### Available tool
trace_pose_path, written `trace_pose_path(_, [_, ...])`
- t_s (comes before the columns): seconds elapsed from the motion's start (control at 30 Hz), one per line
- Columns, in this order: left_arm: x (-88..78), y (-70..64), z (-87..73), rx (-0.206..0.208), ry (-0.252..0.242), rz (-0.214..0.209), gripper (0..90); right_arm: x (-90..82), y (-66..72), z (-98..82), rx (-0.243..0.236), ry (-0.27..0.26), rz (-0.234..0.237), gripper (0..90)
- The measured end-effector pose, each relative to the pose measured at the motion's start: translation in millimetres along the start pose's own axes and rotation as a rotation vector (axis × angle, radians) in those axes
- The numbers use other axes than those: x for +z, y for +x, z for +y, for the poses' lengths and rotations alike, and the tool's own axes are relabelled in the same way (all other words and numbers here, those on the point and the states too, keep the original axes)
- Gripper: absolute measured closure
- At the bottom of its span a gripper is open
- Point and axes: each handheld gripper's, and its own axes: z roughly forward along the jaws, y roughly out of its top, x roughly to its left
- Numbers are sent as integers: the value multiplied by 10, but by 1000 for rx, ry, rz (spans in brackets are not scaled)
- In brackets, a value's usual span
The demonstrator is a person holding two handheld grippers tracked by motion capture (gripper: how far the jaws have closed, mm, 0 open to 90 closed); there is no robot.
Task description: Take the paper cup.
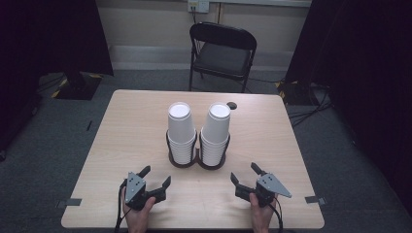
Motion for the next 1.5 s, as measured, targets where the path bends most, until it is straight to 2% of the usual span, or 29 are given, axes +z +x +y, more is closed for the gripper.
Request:
trace_pose_path(0.03, [7,6,5,-3,2,8,157,-4,9,0,-4,0,-5,128])
trace_pose_path(0.1, [20,19,17,-23,7,-8,159,1,15,1,-8,5,-11,128])
trace_pose_path(0.3, [49,-16,71,-22,18,-14,179,4,20,2,-14,7,-19,128])
trace_pose_path(0.67, [63,-160,242,14,3,-101,208,-17,21,-5,-13,-4,-6,144])
trace_pose_path(0.87, [46,-217,335,27,-18,-124,188,-18,22,-4,-12,2,-3,153])
trace_pose_path(0.93, [53,-211,364,1,-20,-148,189,-16,22,-3,-13,4,-3,155])
trace_pose_path(1.07, [63,-212,435,3,-22,-168,200,-9,19,0,-12,10,0,160])
trace_pose_path(1.4, [160,-362,619,90,-3,-211,206,-5,18,2,-10,18,6,166])
trace_pose_path(1.5, [203,-404,672,99,-6,-232,206,-4,19,3,-13,18,5,167])
